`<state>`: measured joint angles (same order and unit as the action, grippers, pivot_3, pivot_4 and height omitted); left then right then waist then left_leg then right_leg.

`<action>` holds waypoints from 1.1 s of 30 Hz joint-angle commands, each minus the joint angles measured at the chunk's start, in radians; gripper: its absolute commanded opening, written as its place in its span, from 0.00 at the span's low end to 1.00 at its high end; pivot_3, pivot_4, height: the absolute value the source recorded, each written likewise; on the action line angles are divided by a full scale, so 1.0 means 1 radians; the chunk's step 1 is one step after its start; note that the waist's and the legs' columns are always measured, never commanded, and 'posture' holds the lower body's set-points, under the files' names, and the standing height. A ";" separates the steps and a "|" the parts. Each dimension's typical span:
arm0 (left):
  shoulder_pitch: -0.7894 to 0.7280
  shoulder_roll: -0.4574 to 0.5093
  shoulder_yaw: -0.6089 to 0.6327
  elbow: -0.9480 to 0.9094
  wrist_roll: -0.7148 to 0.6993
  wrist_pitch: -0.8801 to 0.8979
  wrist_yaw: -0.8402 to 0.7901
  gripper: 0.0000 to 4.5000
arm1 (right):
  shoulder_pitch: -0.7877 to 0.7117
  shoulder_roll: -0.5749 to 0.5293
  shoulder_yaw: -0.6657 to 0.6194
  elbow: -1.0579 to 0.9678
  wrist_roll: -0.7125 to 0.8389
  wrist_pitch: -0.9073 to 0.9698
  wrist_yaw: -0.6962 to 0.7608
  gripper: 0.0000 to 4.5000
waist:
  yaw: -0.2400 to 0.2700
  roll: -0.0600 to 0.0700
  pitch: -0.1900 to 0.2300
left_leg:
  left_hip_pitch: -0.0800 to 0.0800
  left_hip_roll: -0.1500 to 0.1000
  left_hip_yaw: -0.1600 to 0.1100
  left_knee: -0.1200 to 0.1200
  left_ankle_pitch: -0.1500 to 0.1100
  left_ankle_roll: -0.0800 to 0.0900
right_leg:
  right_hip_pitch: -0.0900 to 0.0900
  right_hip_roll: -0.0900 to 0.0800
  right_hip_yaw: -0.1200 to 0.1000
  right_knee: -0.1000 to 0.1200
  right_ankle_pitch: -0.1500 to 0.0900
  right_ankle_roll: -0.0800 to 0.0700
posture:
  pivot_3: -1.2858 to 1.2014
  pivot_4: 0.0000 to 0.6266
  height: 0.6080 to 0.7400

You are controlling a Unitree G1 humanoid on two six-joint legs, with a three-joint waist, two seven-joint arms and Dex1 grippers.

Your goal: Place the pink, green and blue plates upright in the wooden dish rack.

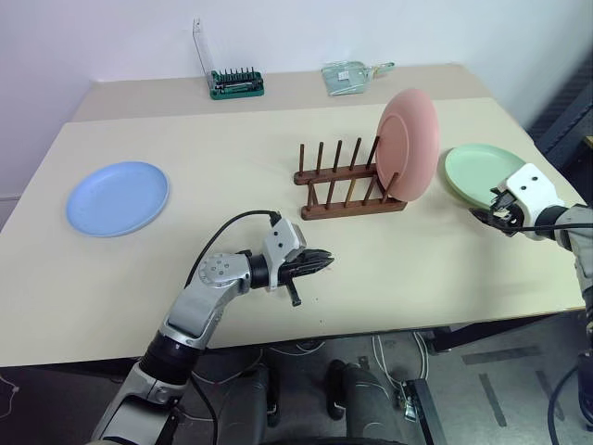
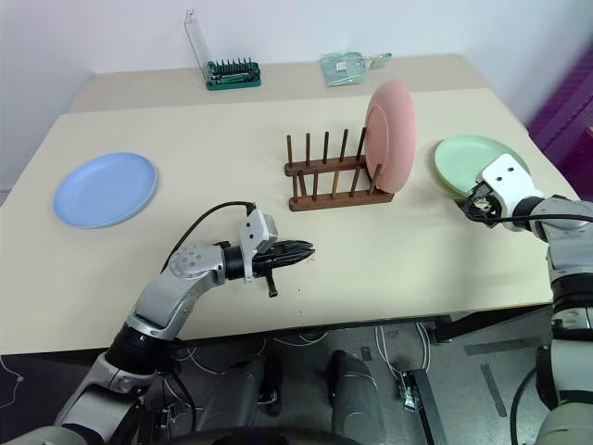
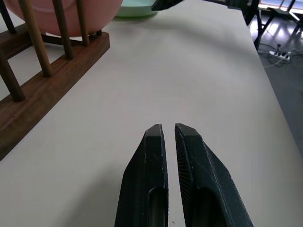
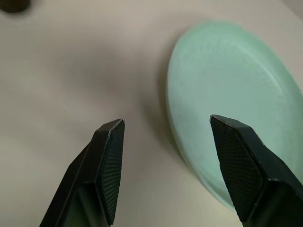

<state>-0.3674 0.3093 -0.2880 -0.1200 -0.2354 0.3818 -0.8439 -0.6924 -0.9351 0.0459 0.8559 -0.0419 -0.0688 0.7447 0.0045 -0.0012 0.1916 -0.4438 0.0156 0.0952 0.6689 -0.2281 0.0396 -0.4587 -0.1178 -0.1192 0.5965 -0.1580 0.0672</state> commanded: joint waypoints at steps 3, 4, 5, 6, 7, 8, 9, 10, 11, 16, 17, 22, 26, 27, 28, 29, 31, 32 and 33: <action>-0.009 -0.003 0.005 -0.024 -0.007 -0.014 0.002 0.08 | -0.108 0.044 0.051 0.203 -0.119 -0.114 -0.117 0.65 | 0.003 0.000 0.000 | 0.000 0.000 0.000 0.000 0.000 0.000 | 0.000 0.000 0.000 0.000 0.000 0.000 | 0.52 0.24 0.92; -0.007 -0.003 0.005 -0.025 -0.007 -0.013 0.003 0.08 | -0.122 0.055 0.051 0.237 -0.125 -0.119 -0.126 0.59 | 0.003 0.000 0.000 | 0.000 0.000 0.000 0.000 0.000 0.000 | 0.000 0.000 0.000 0.000 0.000 0.000 | 0.52 0.24 0.92; -0.006 -0.004 0.005 -0.027 -0.007 -0.012 0.005 0.08 | -0.133 0.061 0.052 0.263 -0.131 -0.126 -0.132 0.53 | 0.003 0.000 0.000 | 0.000 0.000 0.000 0.000 0.000 0.000 | 0.000 0.000 0.000 0.000 0.000 0.000 | 0.52 0.24 0.92; -0.005 -0.004 0.005 -0.028 -0.007 -0.011 0.006 0.08 | -0.141 0.067 0.057 0.288 -0.144 -0.136 -0.146 0.47 | 0.005 0.000 0.000 | 0.000 0.000 0.000 0.000 0.000 0.000 | 0.001 0.000 0.000 0.000 0.000 0.000 | 0.52 0.24 0.92; -0.004 -0.004 0.005 -0.029 -0.007 -0.011 0.007 0.08 | -0.147 0.070 0.063 0.306 -0.157 -0.148 -0.158 0.36 | 0.006 0.000 0.000 | 0.000 0.000 0.000 0.000 0.000 0.000 | 0.001 0.000 0.000 0.000 0.000 0.000 | 0.52 0.24 0.92; -0.003 -0.004 0.005 -0.030 -0.006 -0.012 0.009 0.08 | -0.153 0.069 0.067 0.317 -0.167 -0.162 -0.170 0.25 | 0.007 0.000 0.000 | 0.000 0.000 0.000 0.000 0.000 0.000 | 0.001 0.000 0.000 0.000 0.000 0.000 | 0.52 0.24 0.92; -0.001 -0.004 0.006 -0.031 -0.005 -0.012 0.010 0.08 | -0.158 0.068 0.068 0.323 -0.175 -0.176 -0.184 0.13 | 0.006 0.000 0.000 | 0.000 0.000 0.000 0.000 0.000 0.000 | 0.001 0.000 0.000 0.000 0.000 0.000 | 0.52 0.24 0.92; -0.001 -0.004 0.006 -0.031 -0.005 -0.012 0.011 0.08 | -0.163 0.066 0.068 0.328 -0.180 -0.186 -0.192 0.01 | 0.006 0.000 0.000 | 0.000 0.000 0.000 0.000 0.000 0.000 | 0.001 0.000 0.000 0.000 0.000 0.000 | 0.52 0.24 0.92; 0.002 -0.003 0.005 -0.033 -0.005 -0.012 0.012 0.08 | -0.167 0.063 0.065 0.329 -0.184 -0.197 -0.198 0.01 | 0.006 0.000 0.000 | 0.000 0.000 0.000 0.000 0.000 0.000 | 0.001 0.000 0.000 0.000 0.000 0.000 | 0.52 0.24 0.92; 0.011 0.002 0.002 -0.041 -0.004 -0.012 0.015 0.08 | -0.181 0.020 0.054 0.239 -0.212 -0.306 -0.255 0.01 | 0.004 0.000 0.000 | 0.000 0.000 0.000 0.000 0.000 0.000 | 0.001 0.000 0.000 0.000 0.001 0.002 | 0.52 0.24 0.92; 0.011 0.002 0.003 -0.040 -0.005 -0.011 0.016 0.08 | -0.194 0.018 0.017 0.192 -0.174 -0.315 -0.254 0.01 | 0.004 0.000 0.000 | 0.001 0.000 0.000 0.000 0.000 0.000 | 0.001 0.000 0.001 0.000 0.001 0.002 | 0.52 0.24 0.92; 0.012 0.004 -0.001 -0.037 -0.007 -0.013 0.013 0.08 | -0.261 0.079 -0.227 -0.204 0.175 -0.101 -0.180 0.01 | -0.001 0.002 0.001 | 0.001 0.000 0.001 0.000 0.000 0.000 | 0.000 0.000 0.001 0.001 0.002 0.003 | 0.52 0.24 0.92; 0.002 -0.003 -0.009 -0.024 -0.009 -0.021 0.004 0.08 | -0.245 0.131 -0.362 -0.613 0.646 0.324 -0.004 0.01 | 0.009 0.002 0.001 | 0.001 0.001 -0.001 -0.001 0.000 0.000 | 0.000 0.001 0.001 0.002 0.003 0.002 | 0.52 0.24 0.92; 0.000 -0.006 -0.008 -0.020 -0.010 -0.021 0.003 0.08 | -0.235 0.131 -0.387 -0.690 0.759 0.438 0.024 0.01 | 0.012 0.001 0.001 | 0.001 0.001 -0.003 -0.001 0.000 0.000 | 0.001 0.001 0.000 0.002 0.004 0.000 | 0.52 0.24 0.92; -0.002 -0.008 -0.006 -0.017 -0.011 -0.024 0.002 0.08 | -0.219 0.121 -0.402 -0.761 0.868 0.542 0.054 0.01 | 0.014 0.001 0.001 | 0.001 0.001 -0.004 -0.001 0.000 0.000 | 0.002 0.001 -0.001 0.002 0.004 0.000 | 0.52 0.24 0.92; -0.003 -0.011 0.001 -0.013 -0.014 -0.033 0.004 0.08 | -0.200 0.114 -0.414 -0.829 0.987 0.650 0.083 0.01 | 0.017 0.001 0.000 | 0.000 0.001 -0.005 -0.001 0.000 0.000 | 0.003 0.001 -0.002 0.001 0.004 0.000 | 0.52 0.24 0.92; -0.006 -0.022 0.025 -0.008 -0.025 -0.042 0.015 0.08 | -0.173 0.125 -0.426 -0.920 1.171 0.803 0.099 0.01 | 0.017 0.001 0.001 | 0.000 0.001 -0.005 0.001 0.000 0.000 | 0.004 0.000 -0.002 -0.001 0.003 -0.002 | 0.52 0.24 0.92; -0.006 -0.025 0.037 -0.007 -0.027 -0.047 0.023 0.08 | -0.162 0.147 -0.418 -0.947 1.204 0.831 0.083 0.01 | 0.015 0.001 0.001 | 0.000 0.000 -0.004 0.001 0.000 0.000 | 0.004 -0.001 -0.002 -0.001 0.003 -0.003 | 0.52 0.24 0.92; -0.005 -0.025 0.051 -0.007 -0.031 -0.052 0.030 0.08 | -0.152 0.174 -0.399 -0.961 1.200 0.841 0.052 0.01 | 0.011 0.001 0.001 | 0.000 0.000 -0.004 0.001 0.000 0.000 | 0.004 -0.001 -0.002 -0.001 0.003 -0.003 | 0.52 0.24 0.92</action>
<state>-0.3590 0.2923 -0.2741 -0.1156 -0.2479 0.3591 -0.8250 -0.8411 -0.7842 -0.3397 -0.0538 1.0932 0.7299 0.8298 0.0155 0.0001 0.1921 -0.4434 0.0158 0.0912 0.6705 -0.2285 0.0398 -0.4544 -0.1192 -0.1215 0.5955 -0.1552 0.0641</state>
